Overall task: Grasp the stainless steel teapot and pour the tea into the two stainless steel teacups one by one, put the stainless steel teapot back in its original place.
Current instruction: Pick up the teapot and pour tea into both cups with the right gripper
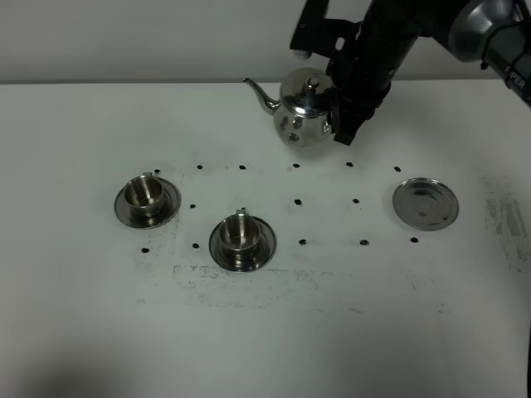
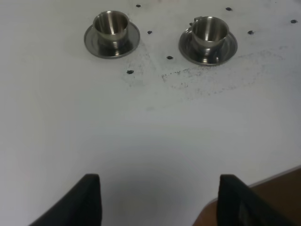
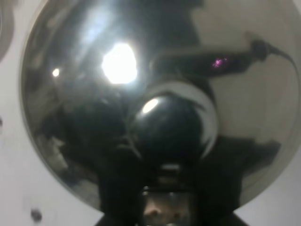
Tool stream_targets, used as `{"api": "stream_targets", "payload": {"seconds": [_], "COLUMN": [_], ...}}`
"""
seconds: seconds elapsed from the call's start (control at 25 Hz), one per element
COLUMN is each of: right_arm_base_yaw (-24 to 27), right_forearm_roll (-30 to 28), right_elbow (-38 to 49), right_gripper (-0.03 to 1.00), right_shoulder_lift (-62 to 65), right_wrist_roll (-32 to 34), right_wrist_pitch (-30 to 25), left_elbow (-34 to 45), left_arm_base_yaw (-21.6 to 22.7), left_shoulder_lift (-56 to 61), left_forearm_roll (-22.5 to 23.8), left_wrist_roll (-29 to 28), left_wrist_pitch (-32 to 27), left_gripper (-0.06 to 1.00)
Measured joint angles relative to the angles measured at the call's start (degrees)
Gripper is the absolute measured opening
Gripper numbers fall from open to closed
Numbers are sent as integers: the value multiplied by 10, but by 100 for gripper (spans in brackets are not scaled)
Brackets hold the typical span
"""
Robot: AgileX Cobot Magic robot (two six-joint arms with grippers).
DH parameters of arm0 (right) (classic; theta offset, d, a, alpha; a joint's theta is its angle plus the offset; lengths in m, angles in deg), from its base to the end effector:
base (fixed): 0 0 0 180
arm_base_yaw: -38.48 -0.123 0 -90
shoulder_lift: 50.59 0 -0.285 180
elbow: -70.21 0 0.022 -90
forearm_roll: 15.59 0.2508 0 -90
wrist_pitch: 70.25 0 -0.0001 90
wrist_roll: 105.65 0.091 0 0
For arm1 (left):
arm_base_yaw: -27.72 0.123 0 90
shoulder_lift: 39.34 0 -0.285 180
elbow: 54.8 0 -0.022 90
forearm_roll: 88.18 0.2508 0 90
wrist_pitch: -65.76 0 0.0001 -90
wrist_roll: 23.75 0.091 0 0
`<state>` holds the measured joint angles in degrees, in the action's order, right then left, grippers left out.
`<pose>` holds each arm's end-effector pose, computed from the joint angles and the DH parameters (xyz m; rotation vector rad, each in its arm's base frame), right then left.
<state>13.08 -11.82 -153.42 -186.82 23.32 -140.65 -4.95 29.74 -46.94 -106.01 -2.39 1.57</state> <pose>0.4347 0.2126 0.2439 -1.7413 2.2410 -0.0037 -0.0067 -0.0254 0.2697 0.3716 2.0499 -0.1302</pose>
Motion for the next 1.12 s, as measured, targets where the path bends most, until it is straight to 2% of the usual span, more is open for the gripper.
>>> {"api": "stream_targets", "payload": {"seconds": [0.48, 0.8, 1.12], "right_arm_base_yaw": [-20, -35, -52], "right_forearm_roll": [-17, 0, -29], "right_elbow": [-33, -33, -34], "right_gripper": [17, 17, 17], "right_shoulder_lift": [-41, -41, -48], "right_wrist_roll": [-34, -175, -210], "right_wrist_pitch": [-5, -3, 63], "left_elbow": [0, 0, 0], "left_arm_base_yaw": [0, 0, 0], "left_shoulder_lift": [0, 0, 0], "left_forearm_roll": [0, 0, 0], "left_wrist_roll": [0, 0, 0], "left_wrist_pitch": [0, 0, 0], "left_gripper": [52, 52, 52]}}
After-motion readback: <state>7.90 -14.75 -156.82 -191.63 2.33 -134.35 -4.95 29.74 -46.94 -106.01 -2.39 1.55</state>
